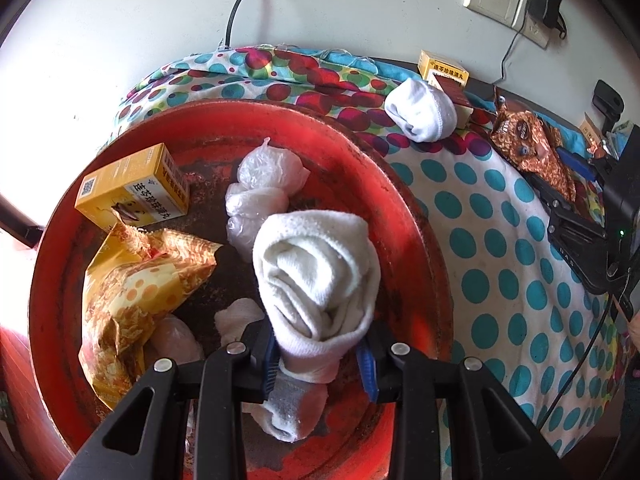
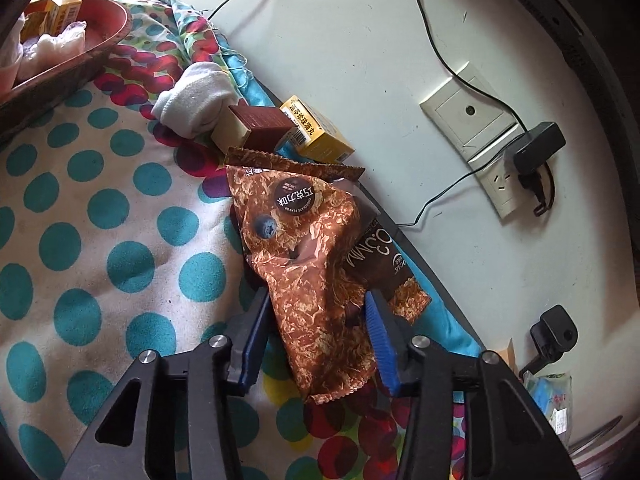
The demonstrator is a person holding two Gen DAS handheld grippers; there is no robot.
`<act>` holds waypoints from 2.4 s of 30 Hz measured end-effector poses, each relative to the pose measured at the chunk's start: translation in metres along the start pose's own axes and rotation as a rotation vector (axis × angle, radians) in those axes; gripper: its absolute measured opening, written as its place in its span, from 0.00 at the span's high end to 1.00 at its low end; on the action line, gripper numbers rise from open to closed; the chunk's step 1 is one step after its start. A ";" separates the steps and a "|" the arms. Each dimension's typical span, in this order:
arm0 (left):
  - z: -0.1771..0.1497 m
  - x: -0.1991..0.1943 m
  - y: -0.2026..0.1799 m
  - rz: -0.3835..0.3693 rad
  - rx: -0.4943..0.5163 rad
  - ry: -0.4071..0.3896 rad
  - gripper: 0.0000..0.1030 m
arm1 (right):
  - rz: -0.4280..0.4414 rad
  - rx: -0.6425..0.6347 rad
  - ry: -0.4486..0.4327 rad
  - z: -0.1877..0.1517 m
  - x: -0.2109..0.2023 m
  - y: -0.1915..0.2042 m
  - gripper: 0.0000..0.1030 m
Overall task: Organize objects
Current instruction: 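Drop the rolled sock into the tray with the left gripper while the right lifts the brown bag, then lower the brown bag into the red tray and open the right gripper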
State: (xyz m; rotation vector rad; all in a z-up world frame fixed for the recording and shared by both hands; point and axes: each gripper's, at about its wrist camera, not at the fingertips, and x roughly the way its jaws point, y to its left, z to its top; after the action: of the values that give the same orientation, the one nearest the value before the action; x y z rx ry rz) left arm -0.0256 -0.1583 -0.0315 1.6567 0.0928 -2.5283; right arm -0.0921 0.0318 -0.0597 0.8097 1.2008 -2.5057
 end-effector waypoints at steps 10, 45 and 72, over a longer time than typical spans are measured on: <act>-0.001 0.000 -0.008 0.016 0.032 0.012 0.61 | -0.037 0.015 -0.040 0.000 -0.006 0.006 0.71; -0.005 -0.080 0.068 -0.008 -0.195 -0.122 0.55 | 0.032 -0.012 -0.320 0.068 -0.125 0.047 0.81; -0.030 -0.110 0.160 0.008 -0.443 -0.178 0.55 | 0.269 -0.250 -0.471 0.140 -0.168 0.204 0.81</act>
State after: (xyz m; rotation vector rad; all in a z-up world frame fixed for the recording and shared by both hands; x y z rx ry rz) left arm 0.0664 -0.3062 0.0592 1.2557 0.5802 -2.4039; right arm 0.0826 -0.2084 -0.0217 0.2719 1.1176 -2.1082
